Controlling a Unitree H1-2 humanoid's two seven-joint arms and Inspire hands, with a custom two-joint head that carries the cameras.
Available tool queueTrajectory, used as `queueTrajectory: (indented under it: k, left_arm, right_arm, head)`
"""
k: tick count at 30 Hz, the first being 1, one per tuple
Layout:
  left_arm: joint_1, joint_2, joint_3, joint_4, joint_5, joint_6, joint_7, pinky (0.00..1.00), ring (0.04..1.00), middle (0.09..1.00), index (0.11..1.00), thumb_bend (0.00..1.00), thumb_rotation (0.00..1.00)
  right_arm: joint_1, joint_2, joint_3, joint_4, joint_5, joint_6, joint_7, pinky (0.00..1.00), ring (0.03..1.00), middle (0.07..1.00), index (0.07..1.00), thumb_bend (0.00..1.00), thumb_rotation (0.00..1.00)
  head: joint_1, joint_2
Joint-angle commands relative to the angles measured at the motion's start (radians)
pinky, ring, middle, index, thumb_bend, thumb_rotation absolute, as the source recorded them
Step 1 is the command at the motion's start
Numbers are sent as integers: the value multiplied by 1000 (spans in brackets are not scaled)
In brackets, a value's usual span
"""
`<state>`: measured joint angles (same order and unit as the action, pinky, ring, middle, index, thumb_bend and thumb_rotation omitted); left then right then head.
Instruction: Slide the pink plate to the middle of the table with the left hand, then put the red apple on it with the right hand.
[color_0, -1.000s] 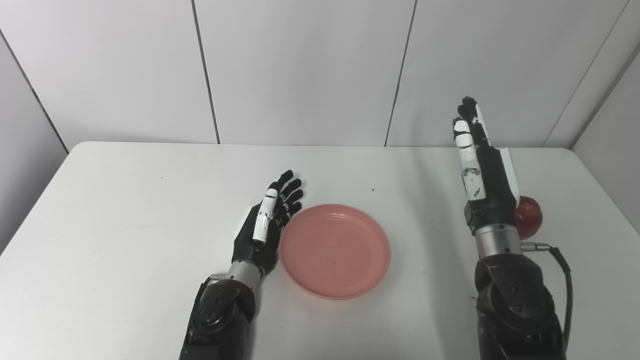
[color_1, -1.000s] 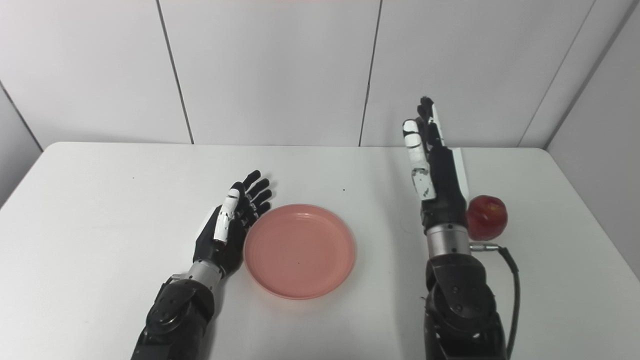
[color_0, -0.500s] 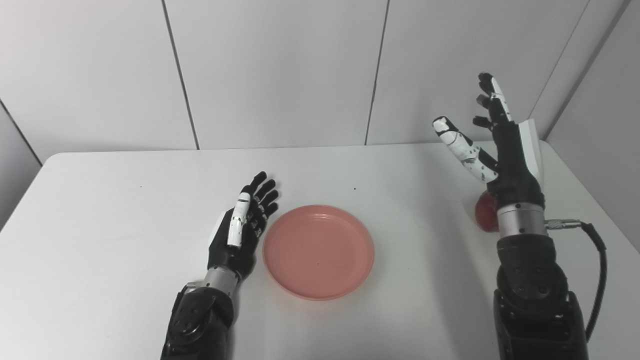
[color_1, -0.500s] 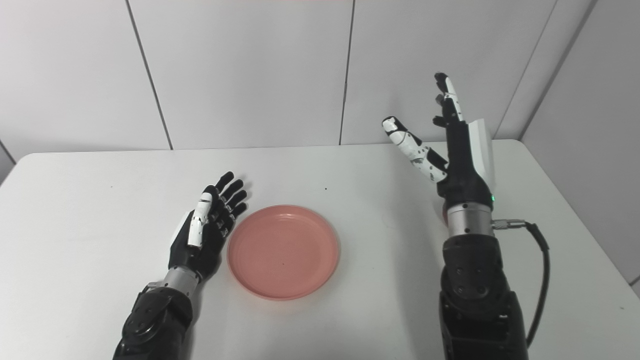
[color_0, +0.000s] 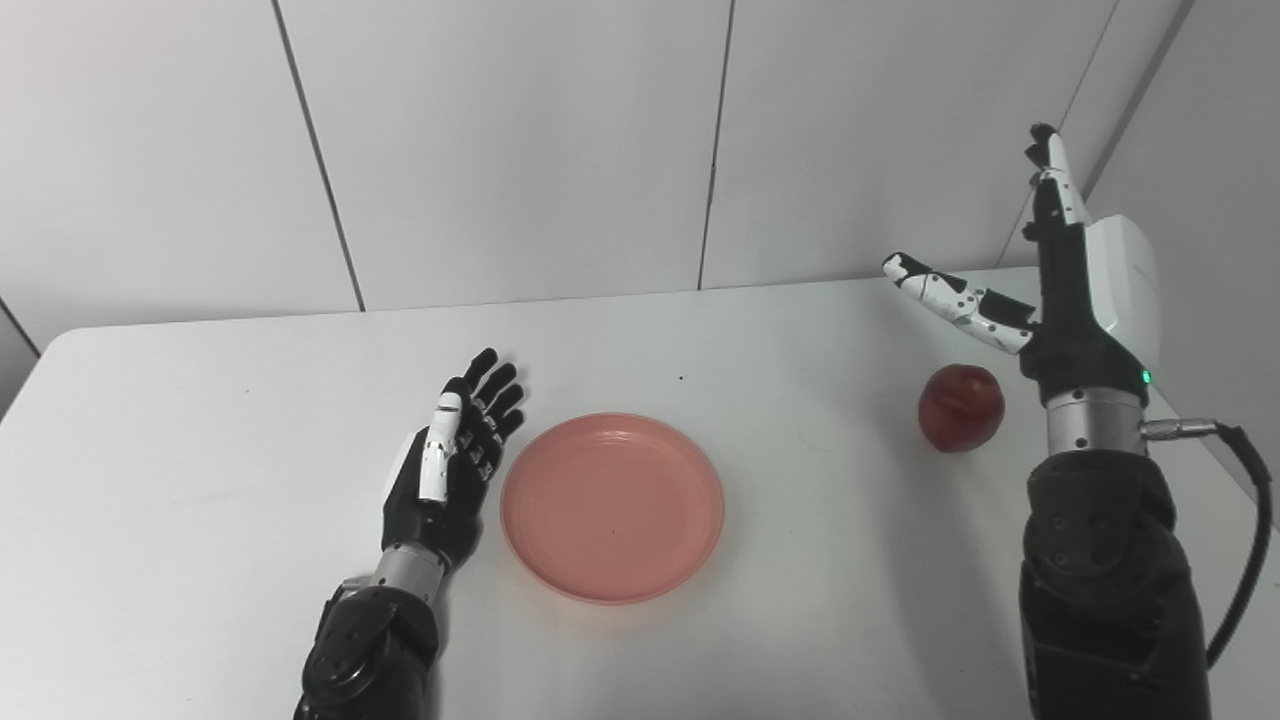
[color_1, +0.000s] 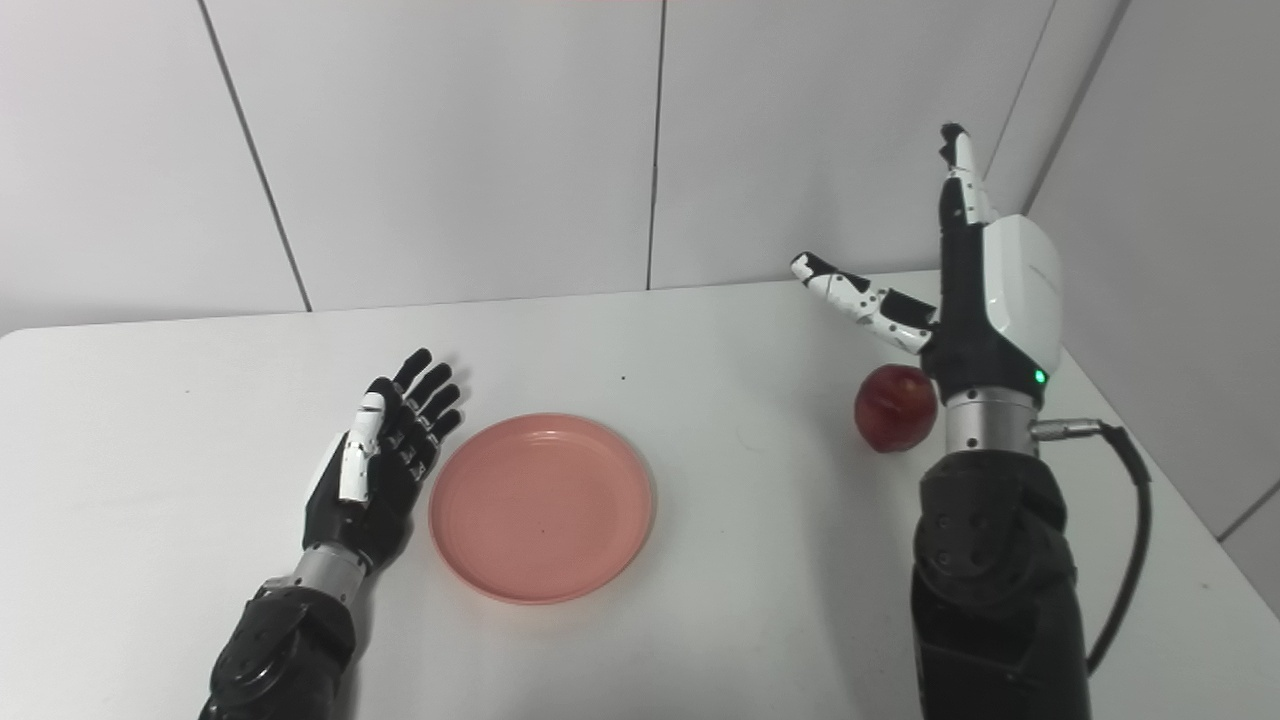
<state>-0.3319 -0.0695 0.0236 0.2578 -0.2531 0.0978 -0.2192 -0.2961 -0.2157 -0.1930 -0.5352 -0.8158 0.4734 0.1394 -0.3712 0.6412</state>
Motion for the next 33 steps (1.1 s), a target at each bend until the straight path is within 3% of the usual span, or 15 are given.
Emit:
queueTrajectory:
  k: [1, 3, 11, 18, 33]
  left_arm:
    - [8, 11, 5, 15, -1, 26, 10, 949, 939, 931, 912, 360, 1000]
    - [7, 13, 6, 17, -4, 25, 8, 951, 940, 932, 914, 360, 1000]
    - [1, 27, 12, 24, -17, 28, 2, 951, 939, 931, 913, 361, 1000]
    - [1, 34, 8, 17, -22, 36, 6, 963, 940, 935, 923, 381, 1000]
    - [1, 39, 12, 12, -31, 45, 11, 954, 939, 936, 918, 359, 1000]
  right_arm:
    - [-12, -17, -26, -15, -15, -4, -8, 739, 896, 956, 997, 1000, 571]
    - [-3, -23, -38, -4, -16, -5, -7, 711, 887, 969, 1000, 1000, 564]
    - [47, -63, -48, 106, -17, -7, -21, 788, 935, 995, 1000, 1000, 601]
    - [64, -98, -30, 213, 34, -17, -49, 829, 958, 991, 1000, 1000, 592]
    - [51, -113, 8, 317, 89, -5, -41, 850, 966, 987, 989, 1000, 519]
  head:
    - [1, -1]
    - [0, 0]
    - [-32, 4]
    - [-40, 10]
    - [-47, 17]
